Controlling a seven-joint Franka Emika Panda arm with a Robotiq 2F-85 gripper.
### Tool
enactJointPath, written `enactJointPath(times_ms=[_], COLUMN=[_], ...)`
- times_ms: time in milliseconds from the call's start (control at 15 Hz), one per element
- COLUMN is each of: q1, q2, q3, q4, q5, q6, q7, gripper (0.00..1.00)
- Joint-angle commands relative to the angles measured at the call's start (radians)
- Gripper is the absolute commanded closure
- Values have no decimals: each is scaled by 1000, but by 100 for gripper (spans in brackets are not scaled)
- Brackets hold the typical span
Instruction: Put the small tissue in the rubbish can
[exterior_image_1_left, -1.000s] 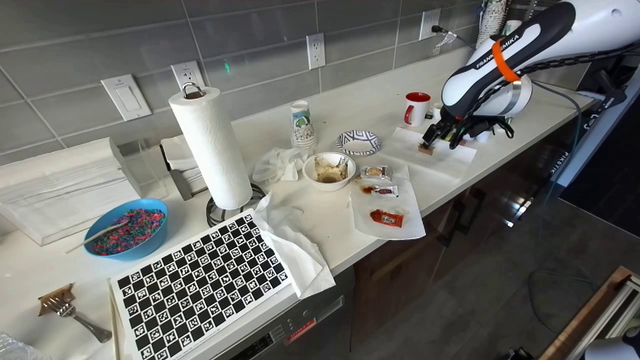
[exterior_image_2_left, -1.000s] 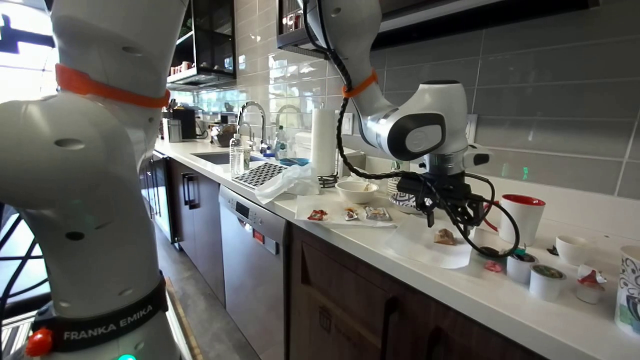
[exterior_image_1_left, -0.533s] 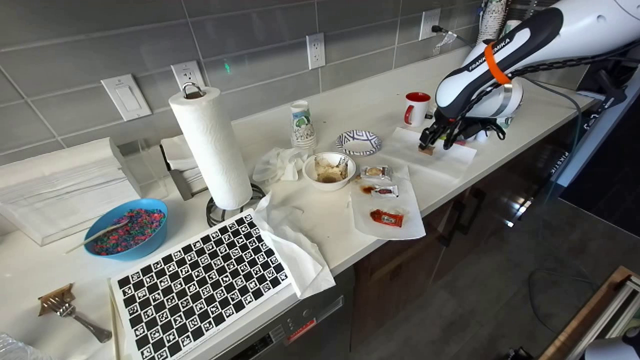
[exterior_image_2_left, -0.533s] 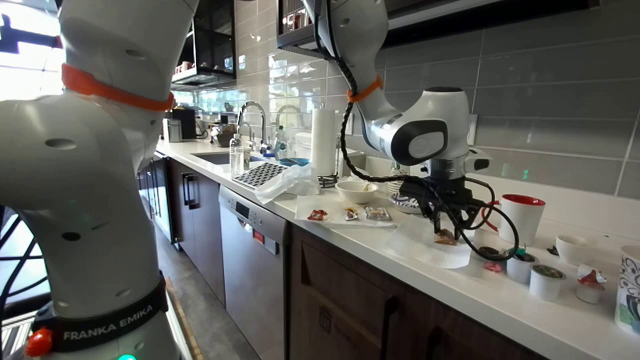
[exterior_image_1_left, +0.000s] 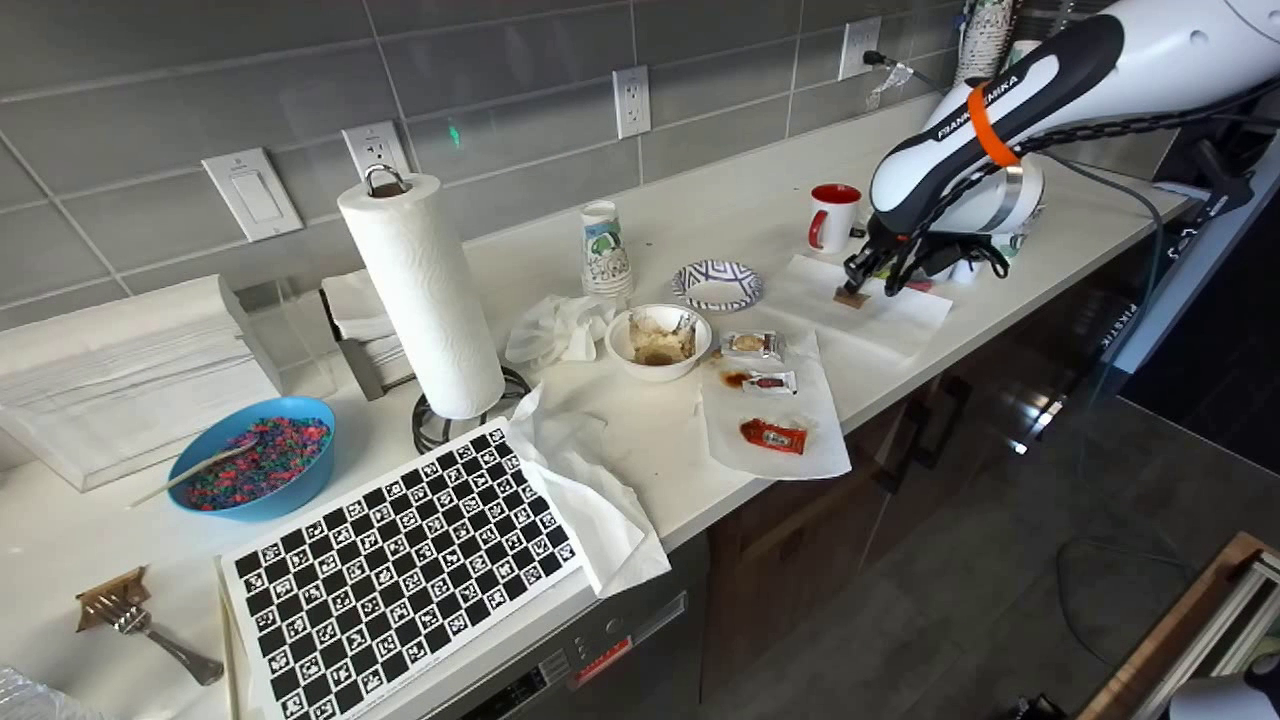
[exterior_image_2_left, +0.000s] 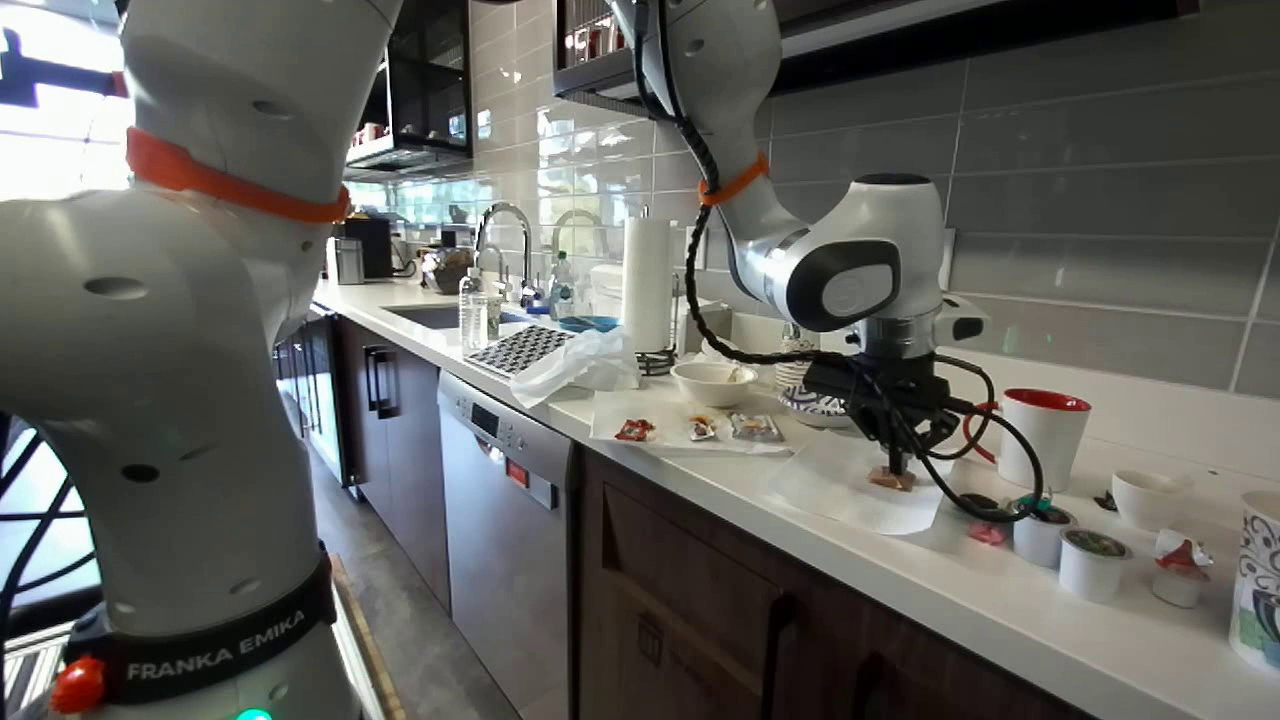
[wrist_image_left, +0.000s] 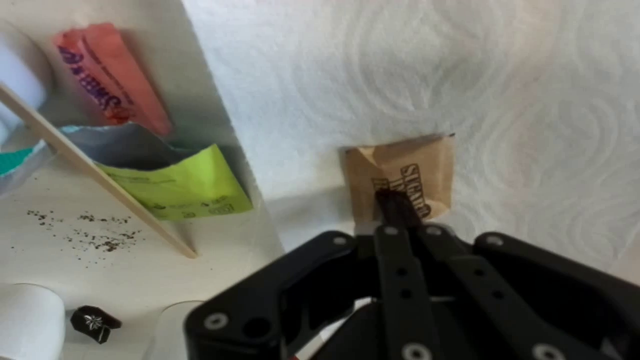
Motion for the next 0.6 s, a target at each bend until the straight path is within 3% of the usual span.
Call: enactJointPath(times_ms=[0,333,400,533], q1=[-11,4,10,13], q2=[0,-20,-24,-24], q3=[7,-7,-11,-11], q4=[-1,-13,-16,-19], q5=[9,-6,-11,-13], q6=[12,14,13,9], q7=[-9,13,21,21], gripper=[100,100,74,67])
